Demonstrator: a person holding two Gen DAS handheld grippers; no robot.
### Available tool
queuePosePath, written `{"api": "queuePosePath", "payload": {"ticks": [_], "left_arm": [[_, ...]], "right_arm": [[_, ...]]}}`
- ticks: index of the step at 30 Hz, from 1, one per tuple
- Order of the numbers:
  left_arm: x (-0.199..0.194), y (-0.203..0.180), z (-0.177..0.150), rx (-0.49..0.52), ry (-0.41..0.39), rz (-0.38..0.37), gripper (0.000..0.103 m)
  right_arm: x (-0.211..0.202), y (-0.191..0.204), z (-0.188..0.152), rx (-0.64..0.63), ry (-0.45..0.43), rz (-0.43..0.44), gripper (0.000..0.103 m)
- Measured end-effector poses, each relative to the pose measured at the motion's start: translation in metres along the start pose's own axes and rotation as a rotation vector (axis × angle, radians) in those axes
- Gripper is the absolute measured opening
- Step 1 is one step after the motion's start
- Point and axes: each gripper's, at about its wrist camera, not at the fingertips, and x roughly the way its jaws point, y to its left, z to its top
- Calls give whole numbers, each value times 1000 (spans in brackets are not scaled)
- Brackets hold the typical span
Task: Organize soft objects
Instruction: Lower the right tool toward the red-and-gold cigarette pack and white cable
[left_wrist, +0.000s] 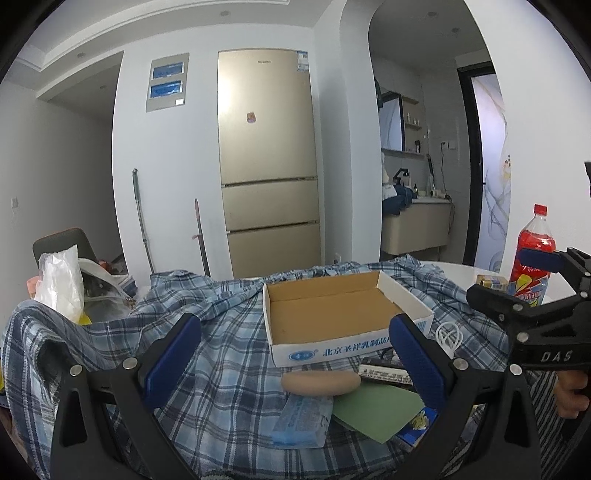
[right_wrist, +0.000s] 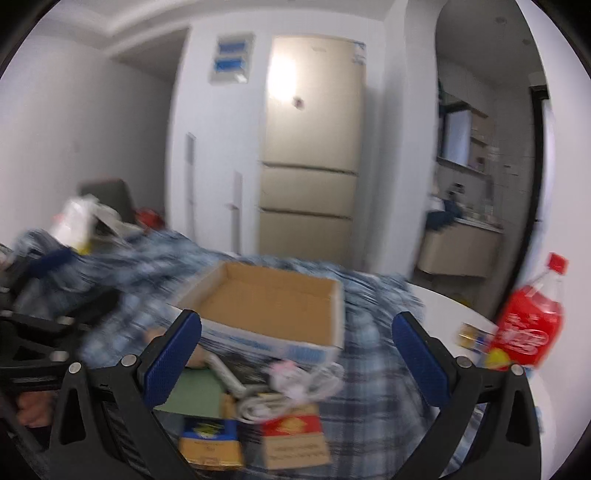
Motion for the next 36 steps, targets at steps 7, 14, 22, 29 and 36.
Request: {"api": "queuePosePath", "payload": {"ticks": [7, 14, 22, 29, 36], "left_arm": [[14, 0, -4, -6, 77, 16, 102], [26, 8, -7, -45, 149, -13, 98], [29, 6, -8, -40, 170, -75, 97], [34, 6, -9, -46, 190, -78, 97], [38, 8, -11, -52, 211, -84, 97]], "right_arm": [[9, -16, 6, 52, 78, 83, 103], [29, -34, -2, 108, 212, 162, 100], [63, -36, -41, 86, 496, 306, 90], [73, -27, -55, 27, 529, 288, 87], [87, -15, -59, -27, 595, 273, 82]]}}
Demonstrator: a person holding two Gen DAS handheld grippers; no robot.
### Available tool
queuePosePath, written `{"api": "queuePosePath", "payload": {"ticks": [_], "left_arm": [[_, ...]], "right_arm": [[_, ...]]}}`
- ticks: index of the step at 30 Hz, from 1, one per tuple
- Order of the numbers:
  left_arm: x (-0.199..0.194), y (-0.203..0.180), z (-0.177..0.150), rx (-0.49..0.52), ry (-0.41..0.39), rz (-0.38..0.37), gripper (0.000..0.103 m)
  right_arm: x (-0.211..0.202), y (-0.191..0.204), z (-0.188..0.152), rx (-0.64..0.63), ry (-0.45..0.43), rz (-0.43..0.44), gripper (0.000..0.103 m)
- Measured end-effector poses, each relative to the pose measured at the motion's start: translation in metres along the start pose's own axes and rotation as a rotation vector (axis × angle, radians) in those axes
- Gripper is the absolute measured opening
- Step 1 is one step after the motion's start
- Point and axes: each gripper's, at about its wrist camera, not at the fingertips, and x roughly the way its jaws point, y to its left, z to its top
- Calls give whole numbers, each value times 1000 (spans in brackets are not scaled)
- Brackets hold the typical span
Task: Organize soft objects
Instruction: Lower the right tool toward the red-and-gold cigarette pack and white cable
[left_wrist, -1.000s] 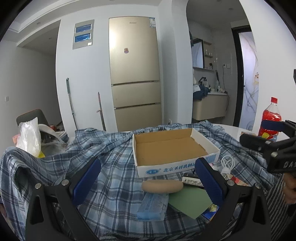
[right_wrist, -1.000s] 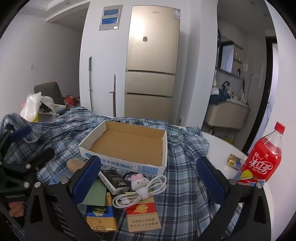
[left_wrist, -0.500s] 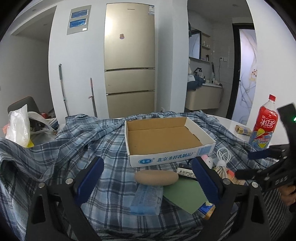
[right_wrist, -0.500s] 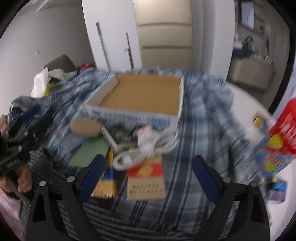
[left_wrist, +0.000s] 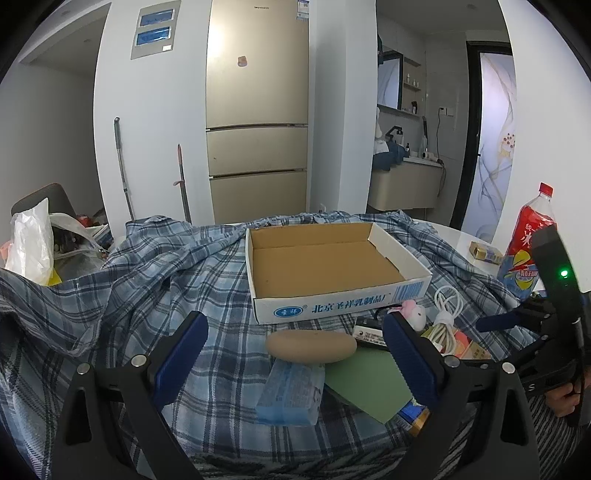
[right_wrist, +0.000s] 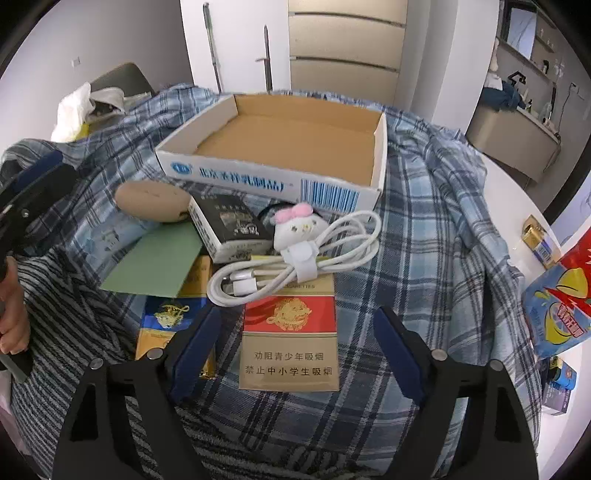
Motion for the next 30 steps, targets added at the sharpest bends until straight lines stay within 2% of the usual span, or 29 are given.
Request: {"api": "queuePosePath", "payload": {"ticks": [7, 12, 20, 30], "left_arm": [[2, 0, 0, 9, 0, -1, 97], [3, -2, 0, 19, 1, 2, 97], [2, -3, -1, 19, 0, 0, 97], [2, -6, -3, 25, -4, -2, 97]], "right_arm": [[8, -2, -1, 10, 31, 16, 72], [14, 2, -3, -9, 55, 11, 56], [13, 1, -5, -11, 44, 19, 55], [0, 10, -8, -51, -41, -30, 55]]}}
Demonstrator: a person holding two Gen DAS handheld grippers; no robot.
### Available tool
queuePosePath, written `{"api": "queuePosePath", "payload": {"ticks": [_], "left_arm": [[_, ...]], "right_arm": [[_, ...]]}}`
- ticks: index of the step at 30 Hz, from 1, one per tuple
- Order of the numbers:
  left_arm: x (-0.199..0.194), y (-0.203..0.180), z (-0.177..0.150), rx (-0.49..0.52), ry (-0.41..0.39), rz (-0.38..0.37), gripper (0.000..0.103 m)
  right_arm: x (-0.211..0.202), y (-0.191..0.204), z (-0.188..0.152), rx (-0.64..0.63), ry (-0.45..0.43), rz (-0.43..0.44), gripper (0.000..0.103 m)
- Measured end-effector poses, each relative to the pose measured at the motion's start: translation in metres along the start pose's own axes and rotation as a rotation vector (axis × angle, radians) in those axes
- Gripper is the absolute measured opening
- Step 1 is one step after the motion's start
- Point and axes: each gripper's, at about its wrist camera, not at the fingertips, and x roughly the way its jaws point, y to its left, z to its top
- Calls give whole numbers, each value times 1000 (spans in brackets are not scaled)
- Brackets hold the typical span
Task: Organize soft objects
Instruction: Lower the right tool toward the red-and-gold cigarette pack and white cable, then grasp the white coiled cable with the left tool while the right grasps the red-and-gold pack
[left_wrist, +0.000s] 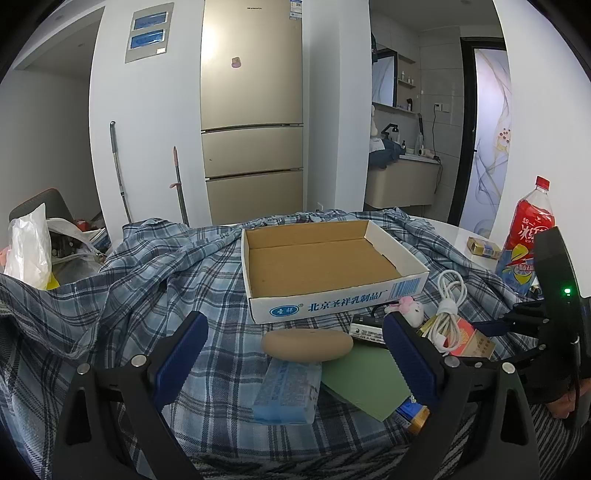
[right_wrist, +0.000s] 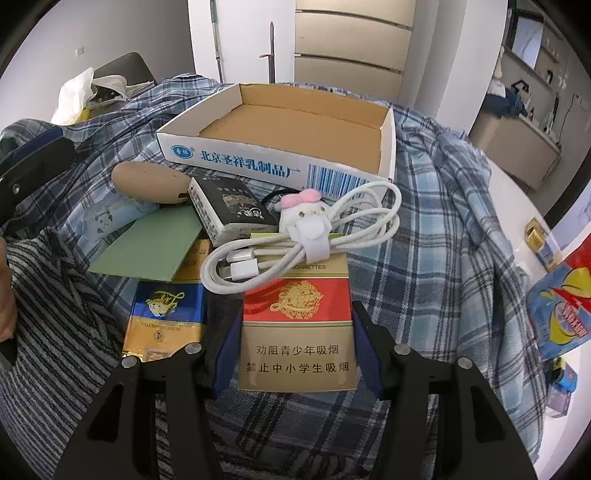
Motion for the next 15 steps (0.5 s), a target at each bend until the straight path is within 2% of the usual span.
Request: {"api": "queuePosePath", "payload": {"ticks": [7, 12, 15], "left_arm": [[-3, -1, 1, 5, -2, -23, 97], [-2, -4, 5, 18, 33, -107, 97], [-1, -6, 5, 26, 59, -161, 93]], "right_arm": [[-13, 0, -2, -3, -72, 24, 55], [-12, 3, 5, -24, -29, 84, 55], [-17, 13, 7, -91, -9, 110, 55]]}}
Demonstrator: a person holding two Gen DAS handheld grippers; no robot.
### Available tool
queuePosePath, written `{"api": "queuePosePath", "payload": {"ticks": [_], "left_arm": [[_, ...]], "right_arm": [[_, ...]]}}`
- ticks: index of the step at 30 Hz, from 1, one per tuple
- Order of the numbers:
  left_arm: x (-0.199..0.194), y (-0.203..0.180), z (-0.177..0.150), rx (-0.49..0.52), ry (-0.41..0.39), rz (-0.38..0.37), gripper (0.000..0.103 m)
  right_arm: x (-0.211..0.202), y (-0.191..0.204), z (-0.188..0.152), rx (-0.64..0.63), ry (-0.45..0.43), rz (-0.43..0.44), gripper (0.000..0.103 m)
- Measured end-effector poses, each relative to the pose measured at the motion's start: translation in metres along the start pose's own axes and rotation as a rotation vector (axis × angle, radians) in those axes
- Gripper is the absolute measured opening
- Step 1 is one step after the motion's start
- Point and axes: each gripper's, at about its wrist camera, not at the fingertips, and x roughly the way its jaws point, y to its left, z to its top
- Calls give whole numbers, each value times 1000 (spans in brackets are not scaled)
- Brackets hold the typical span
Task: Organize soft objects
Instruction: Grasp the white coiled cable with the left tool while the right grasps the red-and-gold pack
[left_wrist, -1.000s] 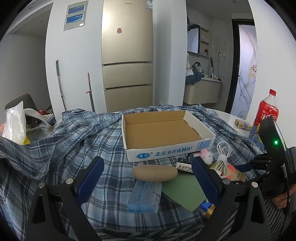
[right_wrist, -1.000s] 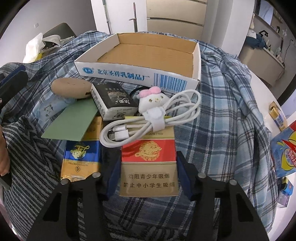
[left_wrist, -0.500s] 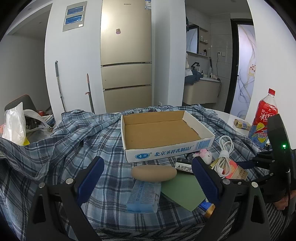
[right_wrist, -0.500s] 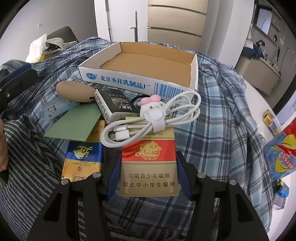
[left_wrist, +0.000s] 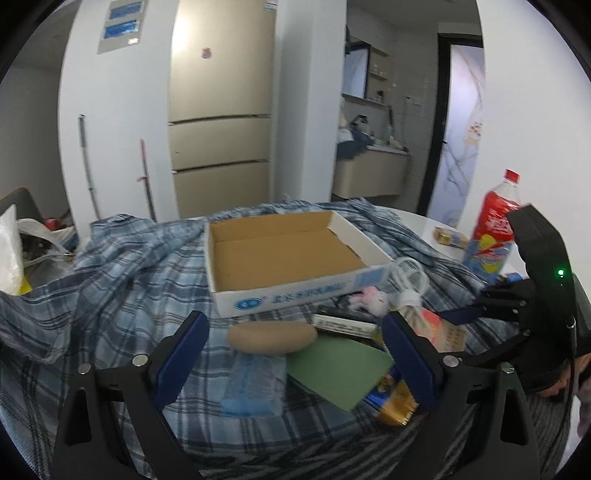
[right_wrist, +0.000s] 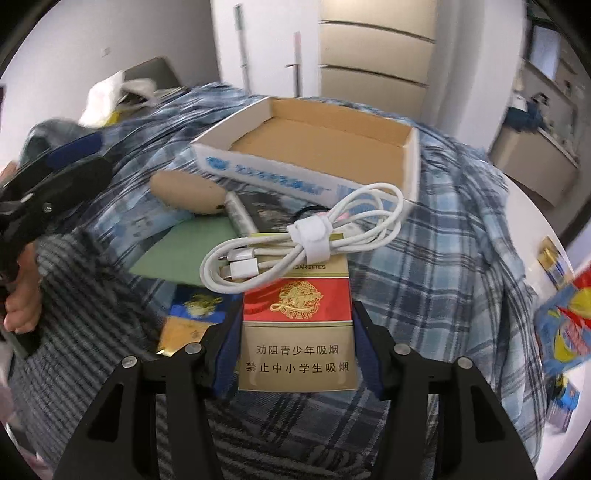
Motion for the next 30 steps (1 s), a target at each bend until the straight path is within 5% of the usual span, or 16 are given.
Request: {"api": "queuePosePath", "payload": {"ticks": [4, 13, 21, 30], "left_arm": [[9, -2, -2, -19, 60, -77, 83], [17, 7, -5, -121, 149, -233, 61], [15, 1, -5, -90, 158, -239, 61], [23, 3, -9, -97, 187, -230, 25]], "right_arm": [[-7, 24, 5, -124, 13, 15, 55], [-4, 50, 14, -171, 61, 108, 55], [-3, 73, 15, -233, 58, 136, 55], [-11, 81, 22, -262, 35, 133, 54]]}}
